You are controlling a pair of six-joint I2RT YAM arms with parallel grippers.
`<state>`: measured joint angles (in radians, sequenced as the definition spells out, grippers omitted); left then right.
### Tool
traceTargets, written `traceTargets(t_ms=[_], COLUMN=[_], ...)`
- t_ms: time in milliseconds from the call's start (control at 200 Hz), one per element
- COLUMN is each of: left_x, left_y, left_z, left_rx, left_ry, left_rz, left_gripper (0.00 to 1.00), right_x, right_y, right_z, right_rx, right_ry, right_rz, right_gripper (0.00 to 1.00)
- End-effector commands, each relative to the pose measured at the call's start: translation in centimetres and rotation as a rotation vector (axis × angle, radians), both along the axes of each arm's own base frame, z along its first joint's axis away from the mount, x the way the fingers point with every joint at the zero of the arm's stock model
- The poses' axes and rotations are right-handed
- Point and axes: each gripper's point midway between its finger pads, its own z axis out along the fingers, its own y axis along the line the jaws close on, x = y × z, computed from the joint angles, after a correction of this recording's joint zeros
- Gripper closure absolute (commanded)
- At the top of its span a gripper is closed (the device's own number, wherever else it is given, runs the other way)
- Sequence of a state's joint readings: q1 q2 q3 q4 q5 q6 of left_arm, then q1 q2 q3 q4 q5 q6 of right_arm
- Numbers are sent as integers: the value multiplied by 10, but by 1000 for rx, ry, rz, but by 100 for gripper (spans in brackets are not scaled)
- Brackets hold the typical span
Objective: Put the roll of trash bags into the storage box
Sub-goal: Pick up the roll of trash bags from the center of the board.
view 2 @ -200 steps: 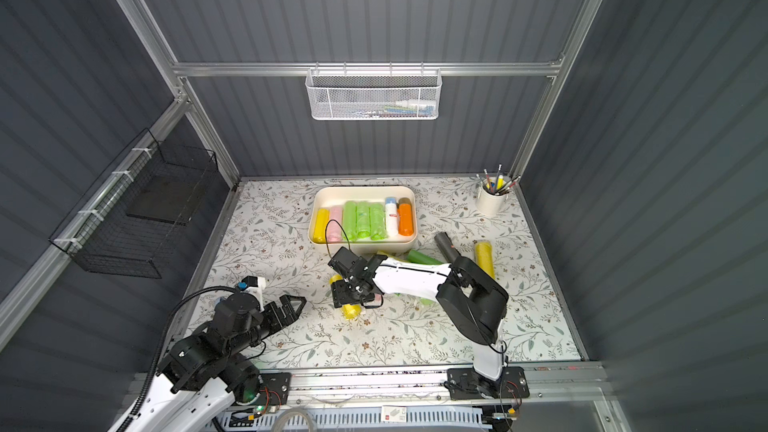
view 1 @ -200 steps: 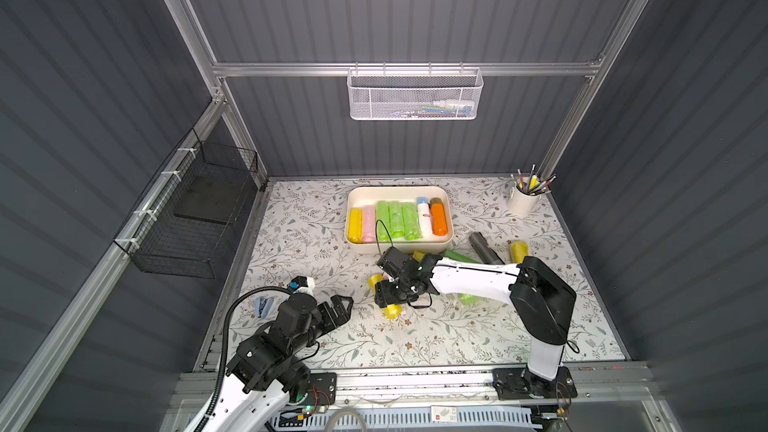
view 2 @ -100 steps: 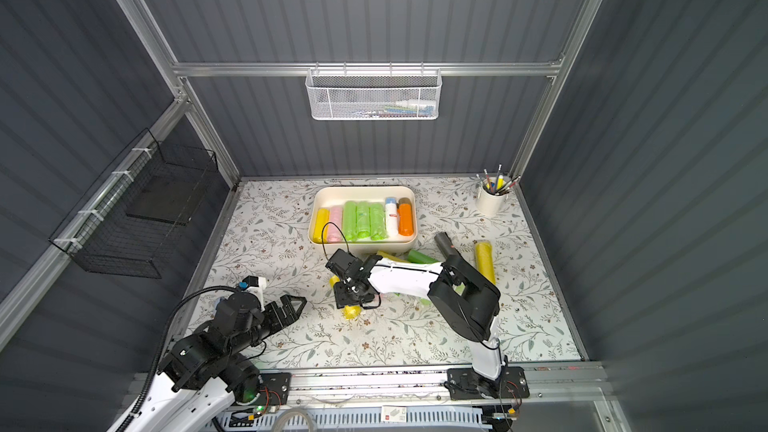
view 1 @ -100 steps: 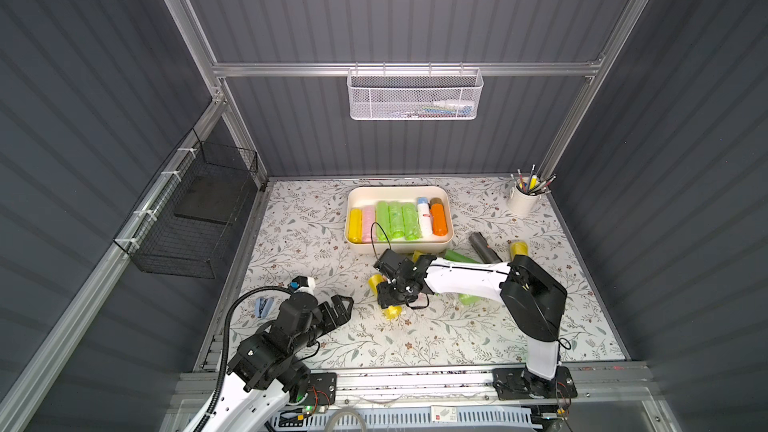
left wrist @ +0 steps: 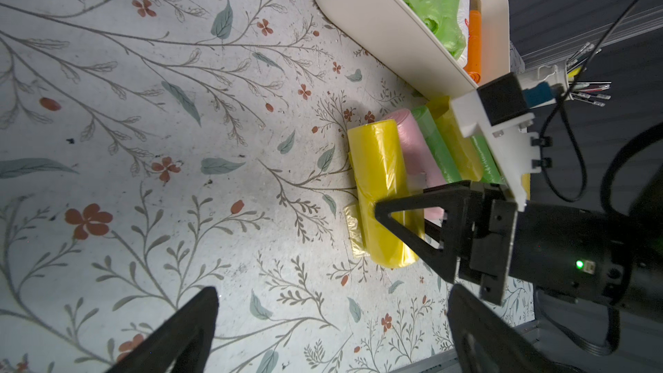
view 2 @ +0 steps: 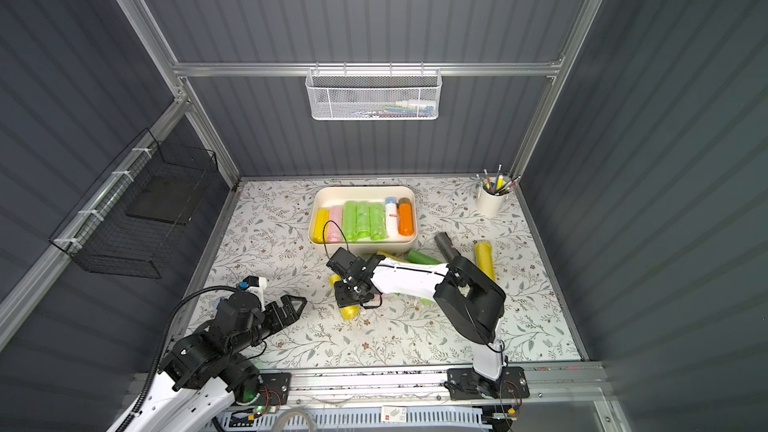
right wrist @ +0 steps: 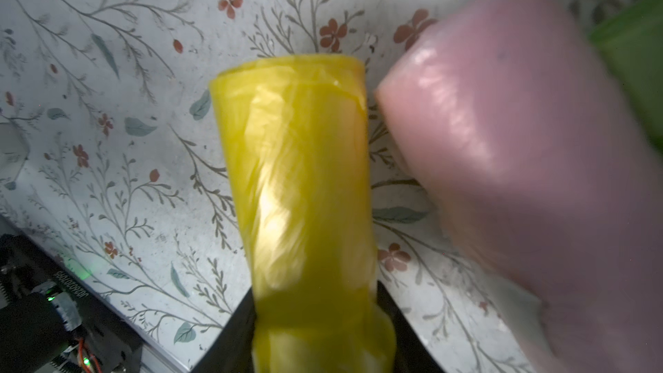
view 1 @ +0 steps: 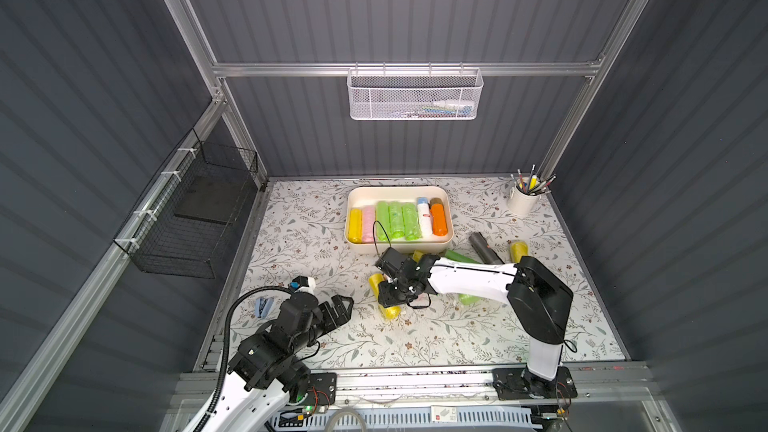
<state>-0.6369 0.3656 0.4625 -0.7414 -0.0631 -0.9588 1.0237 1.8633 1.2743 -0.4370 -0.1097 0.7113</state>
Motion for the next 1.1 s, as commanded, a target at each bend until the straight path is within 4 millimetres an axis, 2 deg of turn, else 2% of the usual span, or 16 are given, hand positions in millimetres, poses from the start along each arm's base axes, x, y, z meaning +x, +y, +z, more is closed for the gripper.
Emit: traceTargets(t_ms=[0,315,605,946,1096], left_x=[-1,0,16,40,54], left_y=[1,-2,-28,-52,-69], left_z=[0,5,18,53,67], left_rx=[14,-9,-35,-27,-60], left_ry=[7,6,-15,-78,-104], left_rz=[-2,-1,-80,-153,-184], left_gripper=[0,0,0,0,0], right_x=[1,2,14,41,56], right_y=[9,14,5,-17,-32], right_z=[31,68,98,126,136], right_rx=[87,177,230,278,284], right_ry=[-35,-58,-86,-133,-155], right_rz=[4,0,-52,-164,-209], right_gripper=[61,60,62,62,62])
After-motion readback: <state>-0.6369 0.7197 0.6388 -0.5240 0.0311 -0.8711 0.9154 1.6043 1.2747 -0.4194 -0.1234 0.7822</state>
